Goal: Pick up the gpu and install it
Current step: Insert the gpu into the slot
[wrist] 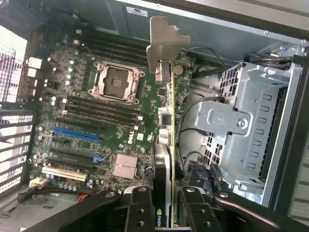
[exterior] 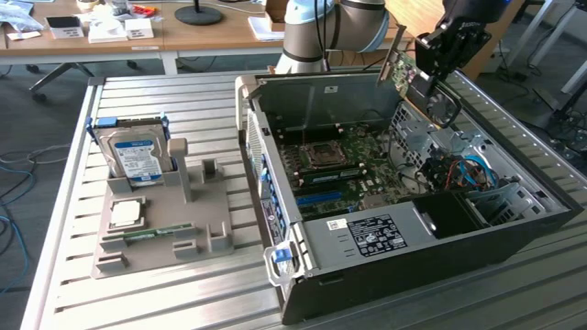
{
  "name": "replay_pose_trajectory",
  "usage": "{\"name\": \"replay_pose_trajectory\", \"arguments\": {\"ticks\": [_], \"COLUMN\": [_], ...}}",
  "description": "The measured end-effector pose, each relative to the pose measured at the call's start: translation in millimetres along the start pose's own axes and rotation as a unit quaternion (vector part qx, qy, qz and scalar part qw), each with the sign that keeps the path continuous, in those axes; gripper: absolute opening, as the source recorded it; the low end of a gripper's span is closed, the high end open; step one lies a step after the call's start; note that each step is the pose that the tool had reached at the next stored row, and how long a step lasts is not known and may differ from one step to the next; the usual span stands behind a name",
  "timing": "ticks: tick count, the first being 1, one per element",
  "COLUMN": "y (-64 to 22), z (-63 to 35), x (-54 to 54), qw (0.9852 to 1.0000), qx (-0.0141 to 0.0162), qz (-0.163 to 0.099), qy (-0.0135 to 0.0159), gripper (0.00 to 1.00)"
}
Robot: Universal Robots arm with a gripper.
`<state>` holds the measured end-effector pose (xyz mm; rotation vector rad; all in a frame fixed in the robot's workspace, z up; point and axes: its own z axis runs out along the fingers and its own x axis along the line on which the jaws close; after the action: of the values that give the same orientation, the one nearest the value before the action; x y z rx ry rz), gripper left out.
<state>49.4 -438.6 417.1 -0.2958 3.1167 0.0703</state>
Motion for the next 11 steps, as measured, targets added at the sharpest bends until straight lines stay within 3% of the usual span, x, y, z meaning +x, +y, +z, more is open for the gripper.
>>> {"name": "replay_pose_trajectory", "arguments": {"ticks": [6,11], "y": [0.0,0.0], "z": [0.3,0.6], "x": [-0.1,-0.1], "qw": [0.9991,0.9966], "qx": [-0.0006,-0.0012], "qz": [-0.043,-0.083], "qy": [0.0019,0.0036], "gripper": [0.27,0.27]}}
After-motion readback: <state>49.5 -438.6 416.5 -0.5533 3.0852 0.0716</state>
